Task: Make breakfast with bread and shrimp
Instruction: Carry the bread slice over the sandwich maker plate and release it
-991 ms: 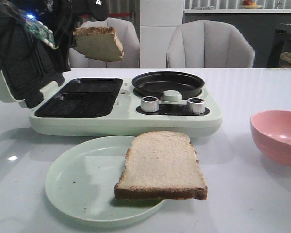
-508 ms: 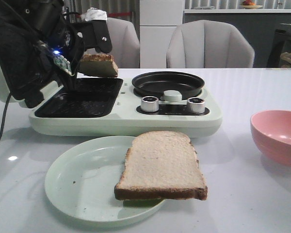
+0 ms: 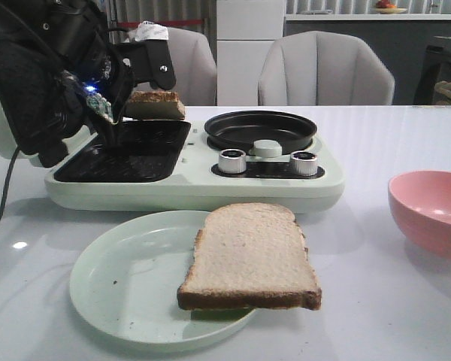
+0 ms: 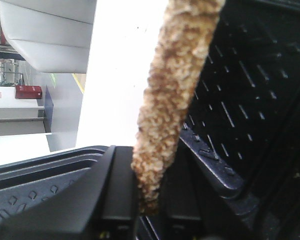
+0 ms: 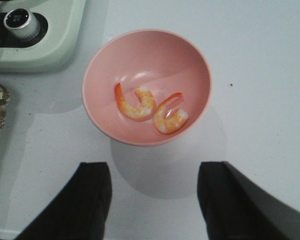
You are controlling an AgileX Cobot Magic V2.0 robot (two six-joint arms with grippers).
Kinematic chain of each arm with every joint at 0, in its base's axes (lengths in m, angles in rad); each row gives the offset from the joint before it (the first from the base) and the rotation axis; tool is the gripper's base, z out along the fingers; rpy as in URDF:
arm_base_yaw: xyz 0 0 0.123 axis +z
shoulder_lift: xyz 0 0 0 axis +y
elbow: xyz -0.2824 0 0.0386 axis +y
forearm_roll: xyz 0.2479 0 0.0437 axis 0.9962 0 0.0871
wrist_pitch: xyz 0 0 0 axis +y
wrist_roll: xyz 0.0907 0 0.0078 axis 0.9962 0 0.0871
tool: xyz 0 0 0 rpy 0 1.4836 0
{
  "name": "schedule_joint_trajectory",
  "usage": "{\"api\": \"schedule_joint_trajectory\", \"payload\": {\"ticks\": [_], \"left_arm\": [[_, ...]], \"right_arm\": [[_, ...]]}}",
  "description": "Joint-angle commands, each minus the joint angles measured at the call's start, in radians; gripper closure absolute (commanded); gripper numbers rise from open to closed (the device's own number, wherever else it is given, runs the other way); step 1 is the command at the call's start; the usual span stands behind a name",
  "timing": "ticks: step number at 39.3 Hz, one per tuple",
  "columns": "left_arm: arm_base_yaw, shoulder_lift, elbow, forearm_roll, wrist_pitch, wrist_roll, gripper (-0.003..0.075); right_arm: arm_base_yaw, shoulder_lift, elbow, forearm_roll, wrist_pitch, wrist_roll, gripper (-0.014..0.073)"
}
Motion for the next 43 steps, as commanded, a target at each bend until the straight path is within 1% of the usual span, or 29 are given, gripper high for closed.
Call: {"api": "schedule_joint_trajectory", "payload": {"ticks": [1,4,6,9,13,22,32,40,43], "left_arm": [[0.002,-0.056,-0.035,0.026,0.036,-0.011,0.0429],[0.002,-0.056,-0.035,0.026,0.036,-0.011,0.0363],[0.002,-0.056,-0.035,0.026,0.036,-0.011,0.0334],[0.002,-0.056,-0.035,0.026,0.036,-0.011,0.0297],[0.002,-0.056,-0.035,0.026,0.036,-0.011,0.0272],[0.002,-0.056,-0.035,0.026,0.043,-0.011,0.0271],[-0.021,-0.067,-0.033,0.01,0.063,-0.011,0.0272],[-0.027,-0.102,-0.031,-0.065,0.065,-0.011,0.0274],[-0.027,-0.114,-0.025,-0.069,0.086,-0.011,0.0274]], "right_arm": [[0.0,-0.001,-0.038,-0.002,-0.058,-0.004,0.0097],[0.0,-0.001,-0.038,-0.002,-0.058,-0.004,0.0097],[0.0,-0.001,-0.038,-0.002,-0.058,-0.004,0.0097],[0.0,-0.001,-0.038,-0.002,-0.058,-0.004,0.0097],[0.0,-0.001,-0.038,-0.002,-0.058,-0.004,0.0097],[0.0,-0.001,-0.038,-0.002,-0.058,-0.004,0.0097],[0.0,-0.001,-0.038,-0.002,-0.058,-0.004,0.0097],[0.0,-0.001,-0.038,-0.002,-0.058,-0.004,0.0097],[0.0,-0.001,-0.038,-0.002,-0.058,-0.004,0.0097]]}}
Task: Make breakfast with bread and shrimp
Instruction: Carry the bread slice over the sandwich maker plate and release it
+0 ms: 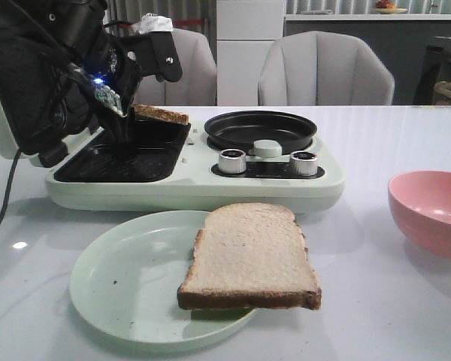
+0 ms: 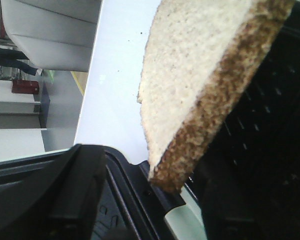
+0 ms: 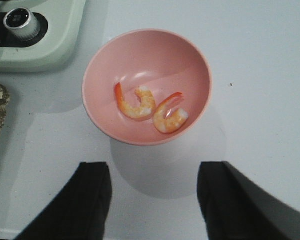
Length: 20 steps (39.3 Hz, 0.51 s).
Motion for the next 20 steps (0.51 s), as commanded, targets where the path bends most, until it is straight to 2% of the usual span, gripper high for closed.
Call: {"api": "schedule_joint_trajectory", "payload": {"ticks": [1,8,15,20], "left_arm": [[-0.005,-0.089,-0.023,0.0,0.062,-0.011,0.0274],[-0.005,-0.118,0.032,-0.038,0.093,-0.009,0.0286],[-0.025,-0.133,0.071,-0.041,0.256,-0.007,0.0286],[-0.061,-0.188,0.073,-0.134,0.251,-0.007,0.0286]], "right_arm": [[0.0,-0.001,-0.038,-0.002,-0.058,-0.004,0.0097],[0.0,-0.001,-0.038,-0.002,-0.058,-0.004,0.0097],[0.0,-0.001,-0.038,-0.002,-0.058,-0.004,0.0097],[0.0,-0.001,-0.038,-0.002,-0.058,-0.004,0.0097]]}}
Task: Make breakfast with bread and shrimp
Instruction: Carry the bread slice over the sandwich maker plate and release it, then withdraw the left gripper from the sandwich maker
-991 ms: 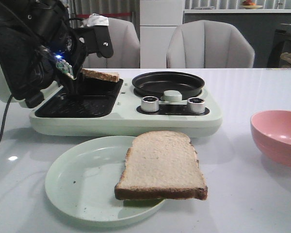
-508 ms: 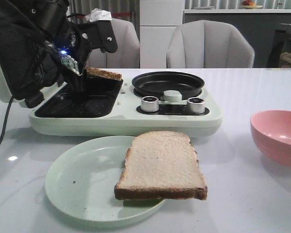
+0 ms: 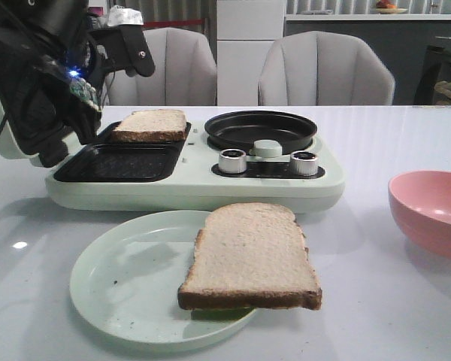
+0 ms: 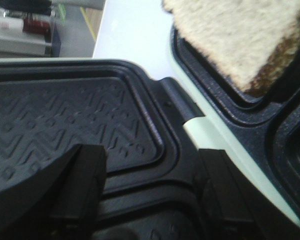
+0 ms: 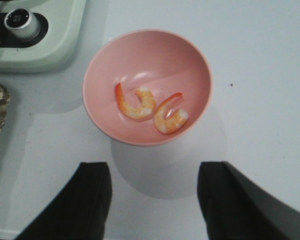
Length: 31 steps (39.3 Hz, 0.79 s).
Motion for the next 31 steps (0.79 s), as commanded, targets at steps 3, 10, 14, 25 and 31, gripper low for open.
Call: {"api": "schedule_joint_trajectory", "payload": {"ticks": [3,10,14,25,31], "left_arm": [[-0.049,-0.142,-0.025,-0.108,0.041,0.0,0.0286],[-0.096,-0.251,-0.025,-0.467,0.054,0.172,0.0286],[-0.113,-0.311,-0.025,-0.647,0.077,0.232,0.0286],[-0.163,-0.474,-0.021,-1.004,0.215,0.38,0.0286],[-0.18,-0.546,-0.01,-1.163,0.256,0.467,0.0286]], "right_arm": [[0.0,-0.001,-0.038,-0.002,-0.058,-0.004,0.0097],[0.0,-0.001,-0.038,-0.002,-0.058,-0.004,0.0097],[0.0,-0.001,-0.038,-0.002,-0.058,-0.004,0.0097],[0.0,-0.001,-0.038,-0.002,-0.058,-0.004,0.0097],[0.0,-0.001,-0.038,-0.002,-0.058,-0.004,0.0097]]}}
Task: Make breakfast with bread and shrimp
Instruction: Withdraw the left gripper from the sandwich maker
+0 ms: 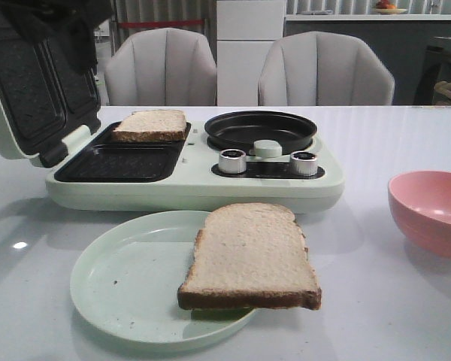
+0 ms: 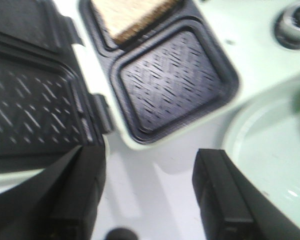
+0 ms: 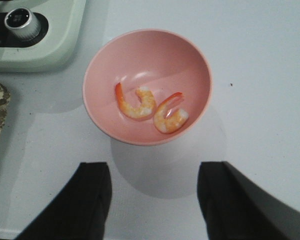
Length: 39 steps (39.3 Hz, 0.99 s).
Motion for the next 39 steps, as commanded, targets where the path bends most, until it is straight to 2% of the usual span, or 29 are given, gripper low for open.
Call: {"api": "schedule_joint_trajectory", "payload": {"ticks": [1,12,27,33,39], "left_arm": [[-0.018,-0.09,-0.012,-0.09,-0.005,0.061,0.0286],[-0.056,-0.256,0.113,-0.214,0.007,0.104,0.0286],[-0.058,-0.549,0.298,-0.397,0.016,0.194,0.0286],[-0.058,-0.667,0.352,-0.427,0.018,0.201,0.0286],[-0.058,-0.751,0.379,-0.43,0.018,0.201,0.0286]], "right_arm": [[0.0,-0.001,-0.038,-0.002,-0.058,-0.004,0.0097],[0.0,-0.001,-0.038,-0.002,-0.058,-0.004,0.0097],[0.0,-0.001,-0.038,0.002,-0.068,-0.003,0.0097],[0.0,0.002,-0.038,0.101,-0.055,-0.003,0.0097],[0.012,0.03,-0.038,0.195,0.019,-0.004,0.0097]]}}
